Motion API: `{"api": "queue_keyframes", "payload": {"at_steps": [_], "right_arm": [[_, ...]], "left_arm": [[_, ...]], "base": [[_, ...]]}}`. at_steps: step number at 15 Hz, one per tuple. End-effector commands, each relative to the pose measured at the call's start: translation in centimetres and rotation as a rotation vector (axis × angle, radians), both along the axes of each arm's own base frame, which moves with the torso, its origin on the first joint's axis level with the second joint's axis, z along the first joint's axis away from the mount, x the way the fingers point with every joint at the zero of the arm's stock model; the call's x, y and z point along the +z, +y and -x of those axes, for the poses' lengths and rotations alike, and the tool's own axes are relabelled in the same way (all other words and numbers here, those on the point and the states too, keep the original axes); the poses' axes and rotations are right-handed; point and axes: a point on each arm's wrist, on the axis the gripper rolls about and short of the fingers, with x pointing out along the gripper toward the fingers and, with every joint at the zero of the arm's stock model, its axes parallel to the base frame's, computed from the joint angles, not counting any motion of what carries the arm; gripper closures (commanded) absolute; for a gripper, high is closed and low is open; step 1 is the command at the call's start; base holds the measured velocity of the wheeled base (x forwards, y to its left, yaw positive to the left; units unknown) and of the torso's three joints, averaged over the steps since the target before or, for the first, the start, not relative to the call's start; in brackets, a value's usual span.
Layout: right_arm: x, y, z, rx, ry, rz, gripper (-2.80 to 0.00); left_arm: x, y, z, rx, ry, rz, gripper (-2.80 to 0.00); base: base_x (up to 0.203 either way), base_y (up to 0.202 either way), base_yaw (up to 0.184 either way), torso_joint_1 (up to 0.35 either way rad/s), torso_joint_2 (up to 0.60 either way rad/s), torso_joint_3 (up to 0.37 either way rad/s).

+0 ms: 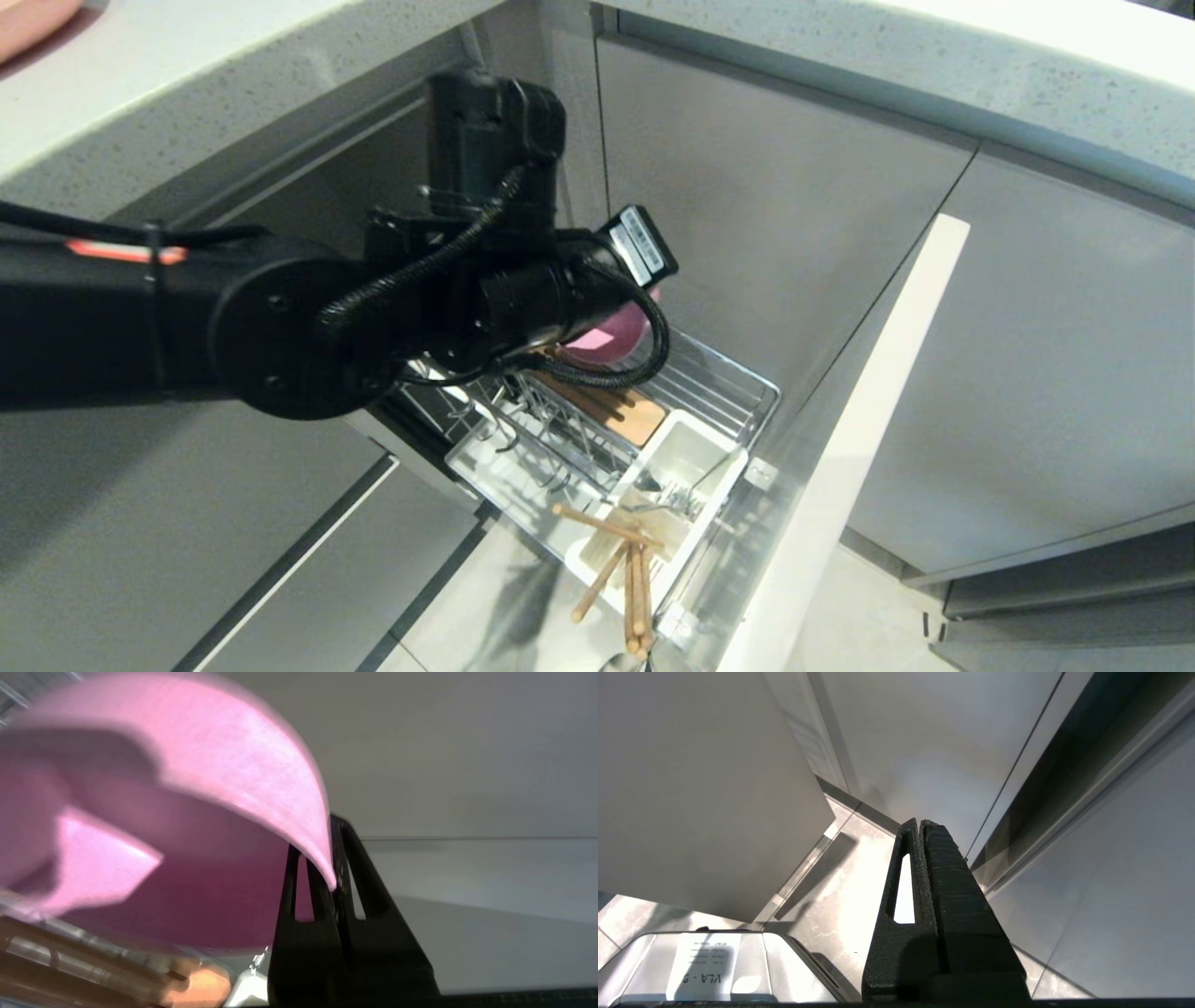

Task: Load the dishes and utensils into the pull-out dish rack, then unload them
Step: Take the bowl out of the cupboard

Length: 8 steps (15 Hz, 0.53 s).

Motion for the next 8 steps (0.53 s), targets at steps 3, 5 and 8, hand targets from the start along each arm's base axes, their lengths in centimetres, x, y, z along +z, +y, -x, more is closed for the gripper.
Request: {"api": "queue_keyframes", "payload": {"at_steps": [3,5,8], "right_arm": [[0.0,0.0,0.0,0.0,0.001,0.0,0.0],[0.0,0.0,0.0,0.001,0.002,0.0,0.0],[0.0,0.0,0.0,0.0,0.002,0.0,0.0]], "left_arm": [[3.4,2.0,3.1,-0.03,-0.069,0.079,0.0],[3.7,2.1,3.9,-0.048,-0.074,0.08,0.0],[5.9,3.5,6.5,-0.057,-0.124,0.098,0.0]], "base": [[0.0,0.0,0.0,0.0,0.0,0.0],[0.0,0.0,0.0,0.0,0.0,0.0],[0.0,0.0,0.0,0.0,0.0,0.0]]}}
